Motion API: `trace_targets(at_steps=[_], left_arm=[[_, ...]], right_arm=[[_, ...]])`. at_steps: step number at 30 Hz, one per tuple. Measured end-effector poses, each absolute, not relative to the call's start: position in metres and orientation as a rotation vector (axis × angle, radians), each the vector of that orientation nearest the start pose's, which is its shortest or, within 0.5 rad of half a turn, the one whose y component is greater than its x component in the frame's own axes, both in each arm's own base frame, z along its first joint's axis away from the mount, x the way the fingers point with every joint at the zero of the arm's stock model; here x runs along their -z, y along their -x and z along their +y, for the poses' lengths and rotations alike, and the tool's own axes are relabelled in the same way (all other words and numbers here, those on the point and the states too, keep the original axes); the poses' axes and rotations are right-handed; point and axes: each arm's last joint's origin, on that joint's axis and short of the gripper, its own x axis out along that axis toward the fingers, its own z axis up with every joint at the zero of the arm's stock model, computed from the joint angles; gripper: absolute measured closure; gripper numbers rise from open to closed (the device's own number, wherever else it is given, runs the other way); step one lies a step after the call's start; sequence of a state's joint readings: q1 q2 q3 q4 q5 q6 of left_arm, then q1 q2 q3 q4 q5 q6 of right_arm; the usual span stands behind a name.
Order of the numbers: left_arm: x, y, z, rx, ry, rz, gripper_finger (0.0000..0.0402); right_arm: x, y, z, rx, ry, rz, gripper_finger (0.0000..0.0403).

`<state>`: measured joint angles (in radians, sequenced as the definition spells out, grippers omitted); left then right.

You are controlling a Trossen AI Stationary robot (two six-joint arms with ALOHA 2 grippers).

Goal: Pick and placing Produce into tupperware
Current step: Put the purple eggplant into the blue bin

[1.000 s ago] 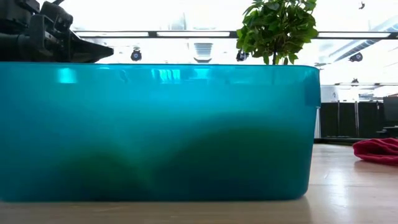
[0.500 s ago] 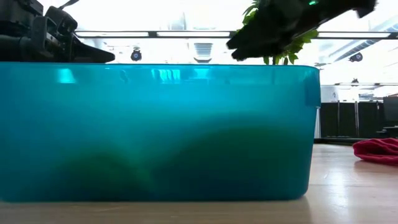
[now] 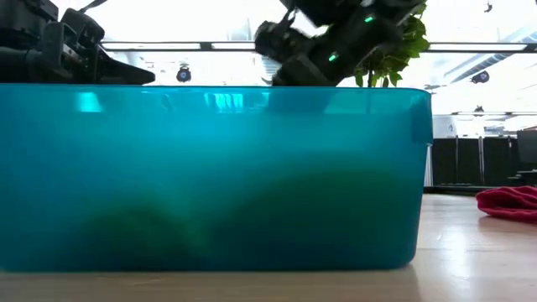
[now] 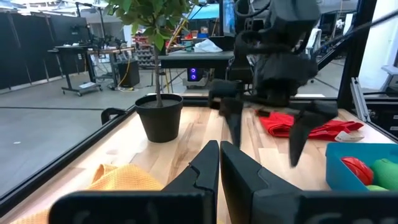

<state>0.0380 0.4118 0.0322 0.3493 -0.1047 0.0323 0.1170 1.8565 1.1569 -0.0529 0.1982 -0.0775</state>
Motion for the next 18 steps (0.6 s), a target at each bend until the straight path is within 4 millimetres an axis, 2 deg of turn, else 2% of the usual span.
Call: trace_targets(at_steps=[3, 9, 18], left_arm=[[-0.171, -0.124, 0.008, -0.148, -0.041, 0.033, 0.0402], [-0.172, -0.124, 0.008, -0.148, -0.042, 0.029, 0.0402], [-0.172, -0.124, 0.008, -0.148, -0.073, 0.028, 0.0402]], right_arm=[[-0.175, -0.399, 0.026, 0.048, 0.179, 0.799, 0.0035], [-0.168, -0.404, 0.005, -0.024, 0.096, 0.855, 0.0035], [-0.154, -0.405, 0.003, -0.044, 0.076, 0.892, 0.0035]])
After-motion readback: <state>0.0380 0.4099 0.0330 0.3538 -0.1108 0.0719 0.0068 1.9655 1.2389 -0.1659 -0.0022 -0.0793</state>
